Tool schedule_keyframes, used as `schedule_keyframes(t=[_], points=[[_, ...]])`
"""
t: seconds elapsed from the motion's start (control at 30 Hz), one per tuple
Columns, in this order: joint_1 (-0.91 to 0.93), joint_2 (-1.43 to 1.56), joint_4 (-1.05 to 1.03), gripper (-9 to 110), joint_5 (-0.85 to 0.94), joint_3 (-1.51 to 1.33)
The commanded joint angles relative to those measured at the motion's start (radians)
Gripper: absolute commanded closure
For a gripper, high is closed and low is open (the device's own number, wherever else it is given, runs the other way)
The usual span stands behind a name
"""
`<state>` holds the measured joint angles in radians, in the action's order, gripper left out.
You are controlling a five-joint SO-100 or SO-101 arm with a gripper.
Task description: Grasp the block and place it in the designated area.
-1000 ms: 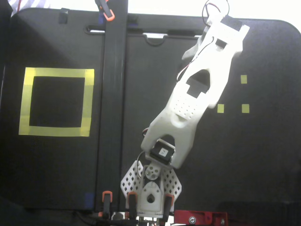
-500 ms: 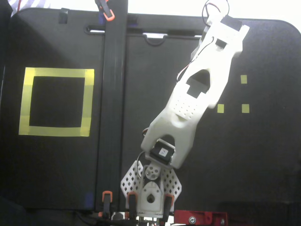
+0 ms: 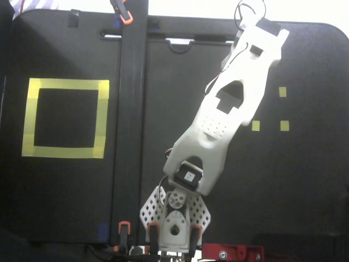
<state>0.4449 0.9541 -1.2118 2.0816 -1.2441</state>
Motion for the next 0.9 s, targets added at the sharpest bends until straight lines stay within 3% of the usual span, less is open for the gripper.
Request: schedule_keyframes(t=[0.0, 0.87], points=[[0.011, 0.02, 0.009, 83, -0.008, -0.003], [-0.04, 0.449, -0.314, 83, -0.107, 0.012]])
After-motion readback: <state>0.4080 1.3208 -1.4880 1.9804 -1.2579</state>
